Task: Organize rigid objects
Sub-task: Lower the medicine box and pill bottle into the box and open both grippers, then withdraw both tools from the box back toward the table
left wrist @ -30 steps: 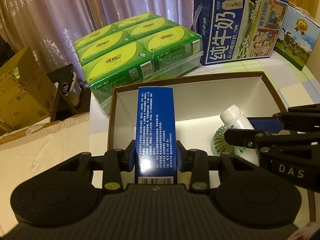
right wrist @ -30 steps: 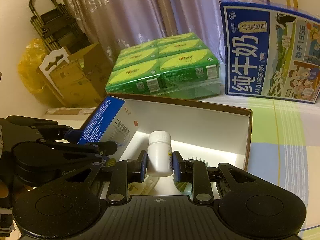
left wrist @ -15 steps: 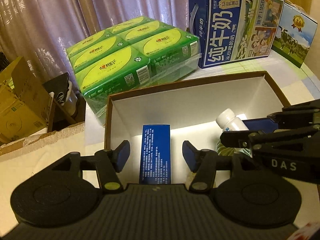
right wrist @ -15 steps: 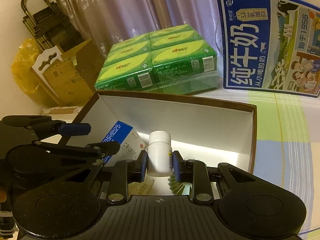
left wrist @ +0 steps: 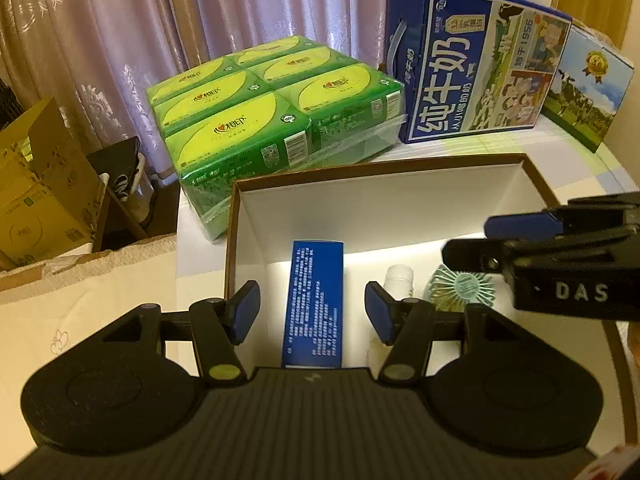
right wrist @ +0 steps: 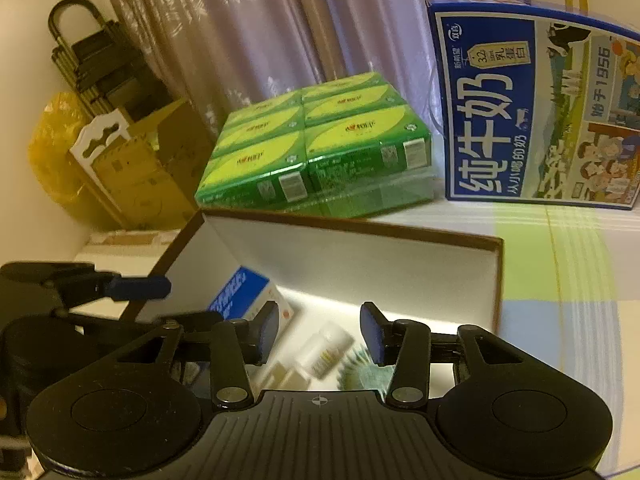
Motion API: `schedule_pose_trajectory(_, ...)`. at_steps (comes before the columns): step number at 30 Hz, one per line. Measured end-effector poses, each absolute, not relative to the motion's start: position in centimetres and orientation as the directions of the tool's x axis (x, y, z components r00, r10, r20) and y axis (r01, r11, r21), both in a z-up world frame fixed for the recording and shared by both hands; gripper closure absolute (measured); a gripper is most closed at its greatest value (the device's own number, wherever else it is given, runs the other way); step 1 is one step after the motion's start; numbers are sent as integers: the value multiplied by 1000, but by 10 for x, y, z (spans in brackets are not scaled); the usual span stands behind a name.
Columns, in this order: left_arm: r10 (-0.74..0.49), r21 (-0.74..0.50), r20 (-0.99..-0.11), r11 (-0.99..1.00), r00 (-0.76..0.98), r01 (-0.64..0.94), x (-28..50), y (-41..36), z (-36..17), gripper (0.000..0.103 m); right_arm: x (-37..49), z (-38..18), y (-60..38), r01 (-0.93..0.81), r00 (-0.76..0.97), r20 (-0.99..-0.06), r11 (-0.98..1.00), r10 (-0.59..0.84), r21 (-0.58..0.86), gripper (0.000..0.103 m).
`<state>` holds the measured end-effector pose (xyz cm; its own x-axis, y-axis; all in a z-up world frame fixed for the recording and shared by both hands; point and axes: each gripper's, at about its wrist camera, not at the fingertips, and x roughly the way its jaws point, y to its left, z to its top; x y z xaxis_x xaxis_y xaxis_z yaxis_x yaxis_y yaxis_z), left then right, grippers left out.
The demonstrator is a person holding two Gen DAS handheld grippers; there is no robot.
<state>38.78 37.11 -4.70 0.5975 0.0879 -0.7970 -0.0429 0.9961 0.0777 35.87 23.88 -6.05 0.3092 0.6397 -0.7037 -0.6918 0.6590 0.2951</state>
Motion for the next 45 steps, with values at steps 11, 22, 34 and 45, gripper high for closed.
schedule_pose_trajectory(11, 54, 34, -790, 998, 611, -44, 367, 361, -30, 49, 334, -48, 210, -703, 306, -706, 652, 639, 285, 51)
schedule_pose_trajectory(22, 43, 17, -794, 999, 606, -48, 335, 345, -8, 48, 304, -28, 184, -705, 316, -687, 646, 654, 291, 39)
schedule_pose_trajectory(34, 54, 9, -800, 997, 597, -79, 289, 320, 12, 48, 274, -13, 146, -696, 339, -671, 656, 659, 293, 34)
schedule_pose_trajectory(45, 55, 15, -797, 997, 601, -72, 252, 287, 21, 48, 245, -2, 105, -689, 352, -657, 660, 666, 300, 32)
